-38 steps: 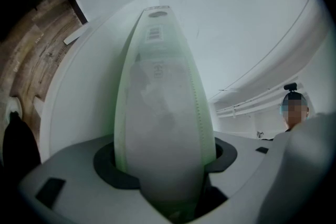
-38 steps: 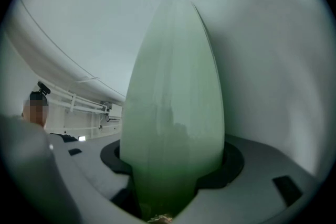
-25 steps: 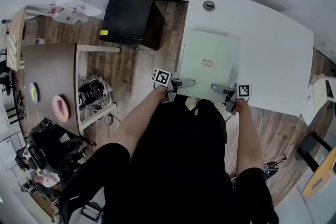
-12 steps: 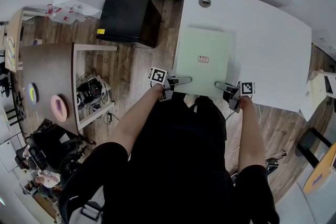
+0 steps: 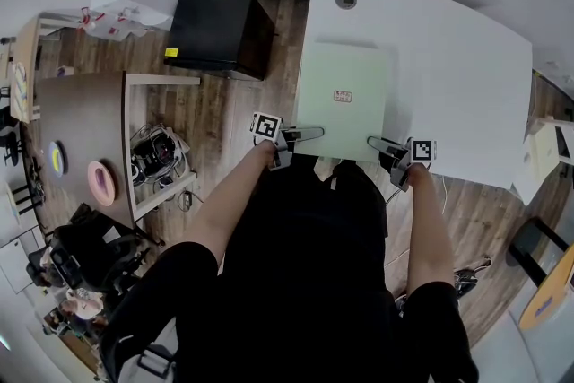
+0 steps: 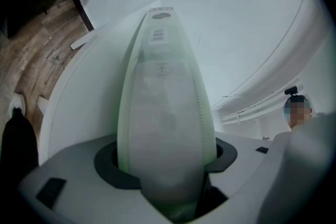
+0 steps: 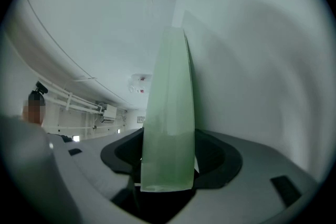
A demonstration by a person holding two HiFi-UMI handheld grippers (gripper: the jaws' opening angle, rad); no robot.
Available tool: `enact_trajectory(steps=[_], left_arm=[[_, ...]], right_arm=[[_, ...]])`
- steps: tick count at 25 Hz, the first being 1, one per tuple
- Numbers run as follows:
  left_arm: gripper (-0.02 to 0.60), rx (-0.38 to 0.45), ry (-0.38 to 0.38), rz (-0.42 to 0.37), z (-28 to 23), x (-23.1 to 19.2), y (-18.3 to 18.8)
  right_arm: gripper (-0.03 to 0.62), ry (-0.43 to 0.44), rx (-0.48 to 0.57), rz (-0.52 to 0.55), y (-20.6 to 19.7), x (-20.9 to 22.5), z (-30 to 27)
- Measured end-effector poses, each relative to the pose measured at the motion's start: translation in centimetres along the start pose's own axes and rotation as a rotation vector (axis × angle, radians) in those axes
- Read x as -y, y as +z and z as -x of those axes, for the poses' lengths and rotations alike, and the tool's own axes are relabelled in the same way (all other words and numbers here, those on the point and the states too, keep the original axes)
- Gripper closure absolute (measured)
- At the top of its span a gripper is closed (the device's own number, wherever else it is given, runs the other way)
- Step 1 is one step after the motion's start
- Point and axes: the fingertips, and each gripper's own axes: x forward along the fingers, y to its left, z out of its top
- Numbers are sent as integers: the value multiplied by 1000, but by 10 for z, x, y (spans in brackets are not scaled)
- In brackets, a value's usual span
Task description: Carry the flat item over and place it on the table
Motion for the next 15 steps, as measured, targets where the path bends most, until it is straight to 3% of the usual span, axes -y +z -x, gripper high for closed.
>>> enact_trajectory(steps=[4, 15], left_arm=[[285, 14, 11, 2, 2, -1, 2], [239, -21, 13, -46, 2, 2, 1]], right_arm=[[286, 49, 14, 10, 5, -9, -6], [289, 35, 25, -49, 4, -3, -3]])
